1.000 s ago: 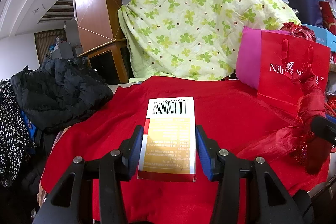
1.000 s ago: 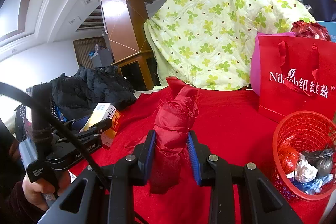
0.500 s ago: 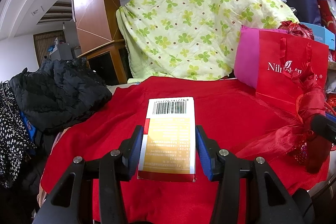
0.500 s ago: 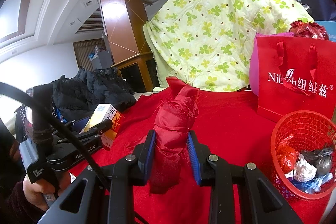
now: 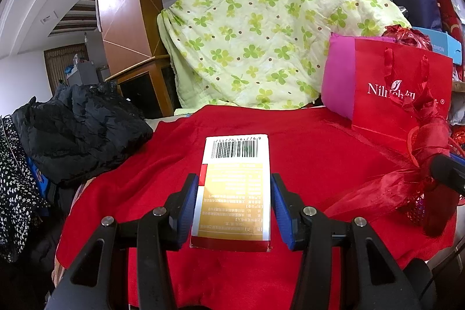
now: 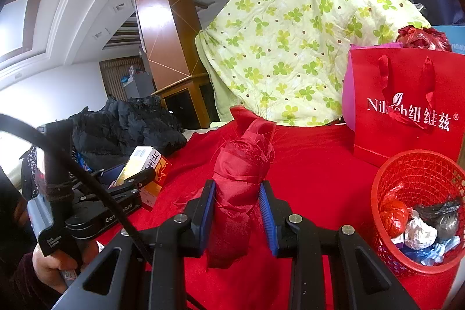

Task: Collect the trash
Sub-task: 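Lift the medicine box in the left tool while the right tool lifts the red wrapper, then carry the medicine box in the left tool while the right tool carries the red wrapper over the basket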

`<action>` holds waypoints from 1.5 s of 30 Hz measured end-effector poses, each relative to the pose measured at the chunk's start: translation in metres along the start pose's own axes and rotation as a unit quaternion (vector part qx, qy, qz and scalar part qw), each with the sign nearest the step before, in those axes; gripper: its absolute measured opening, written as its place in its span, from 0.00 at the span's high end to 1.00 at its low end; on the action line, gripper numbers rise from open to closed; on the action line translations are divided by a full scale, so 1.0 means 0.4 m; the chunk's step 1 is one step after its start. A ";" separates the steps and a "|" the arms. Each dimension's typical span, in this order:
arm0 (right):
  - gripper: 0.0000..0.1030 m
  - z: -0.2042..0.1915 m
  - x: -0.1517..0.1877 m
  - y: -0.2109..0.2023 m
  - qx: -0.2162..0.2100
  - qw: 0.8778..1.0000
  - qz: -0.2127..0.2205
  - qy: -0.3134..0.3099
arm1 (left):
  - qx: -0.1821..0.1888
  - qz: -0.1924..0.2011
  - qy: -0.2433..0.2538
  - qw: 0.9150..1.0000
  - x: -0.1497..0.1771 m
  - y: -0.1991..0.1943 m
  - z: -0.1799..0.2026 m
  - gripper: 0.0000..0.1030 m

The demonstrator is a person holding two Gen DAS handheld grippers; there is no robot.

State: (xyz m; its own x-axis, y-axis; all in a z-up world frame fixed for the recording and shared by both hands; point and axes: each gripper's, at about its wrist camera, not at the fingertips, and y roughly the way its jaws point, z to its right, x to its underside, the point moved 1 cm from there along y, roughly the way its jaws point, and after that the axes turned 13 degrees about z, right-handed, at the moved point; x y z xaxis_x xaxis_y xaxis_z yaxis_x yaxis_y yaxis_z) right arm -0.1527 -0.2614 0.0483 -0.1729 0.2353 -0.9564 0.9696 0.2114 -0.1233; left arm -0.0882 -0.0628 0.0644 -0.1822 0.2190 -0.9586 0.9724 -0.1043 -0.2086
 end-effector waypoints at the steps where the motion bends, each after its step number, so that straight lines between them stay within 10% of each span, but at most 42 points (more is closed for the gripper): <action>1: 0.68 0.001 0.001 0.000 0.001 1.000 0.000 0.001 | 0.001 0.000 0.000 1.000 0.001 0.000 0.002 0.51; 45: 0.68 0.216 -0.038 -0.189 0.117 0.991 0.050 0.028 | 0.092 -0.001 0.051 0.994 -0.046 0.010 0.281 0.50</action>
State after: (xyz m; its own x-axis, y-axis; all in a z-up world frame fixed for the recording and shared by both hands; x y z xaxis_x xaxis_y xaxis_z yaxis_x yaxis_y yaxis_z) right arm -0.2086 -0.3629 0.0493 -0.0769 0.2975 -0.9516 0.9948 -0.0405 -0.0930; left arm -0.0973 -0.1764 0.0593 -0.1585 0.3157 -0.9355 0.9274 -0.2776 -0.2508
